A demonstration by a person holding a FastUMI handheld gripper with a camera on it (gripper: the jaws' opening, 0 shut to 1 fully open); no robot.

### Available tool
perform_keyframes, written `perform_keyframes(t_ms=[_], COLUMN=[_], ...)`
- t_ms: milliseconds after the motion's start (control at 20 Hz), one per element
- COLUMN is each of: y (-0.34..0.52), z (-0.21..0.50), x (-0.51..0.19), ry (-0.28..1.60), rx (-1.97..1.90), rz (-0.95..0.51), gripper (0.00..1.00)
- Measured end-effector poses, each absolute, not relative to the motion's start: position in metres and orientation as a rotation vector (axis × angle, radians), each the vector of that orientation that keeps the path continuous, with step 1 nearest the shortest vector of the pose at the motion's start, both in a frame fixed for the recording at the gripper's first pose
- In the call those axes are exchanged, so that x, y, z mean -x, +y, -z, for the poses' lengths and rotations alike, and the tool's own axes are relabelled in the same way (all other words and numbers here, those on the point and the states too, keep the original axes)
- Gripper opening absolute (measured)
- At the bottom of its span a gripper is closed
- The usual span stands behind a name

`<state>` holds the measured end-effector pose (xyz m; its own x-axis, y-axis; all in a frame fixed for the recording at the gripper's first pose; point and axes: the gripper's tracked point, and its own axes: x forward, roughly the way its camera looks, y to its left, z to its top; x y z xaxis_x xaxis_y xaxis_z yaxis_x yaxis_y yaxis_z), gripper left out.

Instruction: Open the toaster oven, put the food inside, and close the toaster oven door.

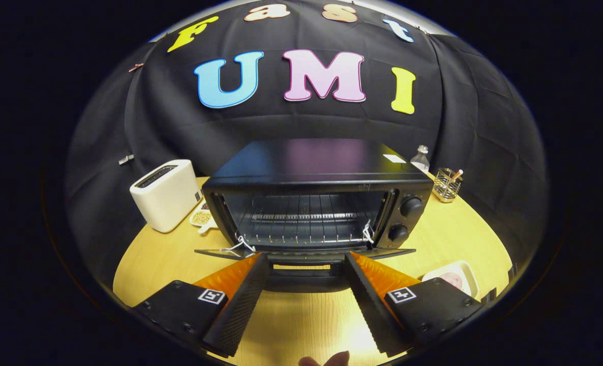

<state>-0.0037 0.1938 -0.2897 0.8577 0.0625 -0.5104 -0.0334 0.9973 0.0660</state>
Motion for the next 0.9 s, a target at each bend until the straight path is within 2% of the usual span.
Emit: perform_keyframes(t_ms=[300, 750, 900], y=[0.192, 0.191, 0.188], z=[0.310, 0.376, 0.378], x=[0.023, 0.054, 0.062], ry=[0.602, 0.830, 0.847], rx=[-0.033, -0.005, -0.011], rz=[-0.058, -0.084, -0.098], gripper=[0.98, 0.99, 0.99])
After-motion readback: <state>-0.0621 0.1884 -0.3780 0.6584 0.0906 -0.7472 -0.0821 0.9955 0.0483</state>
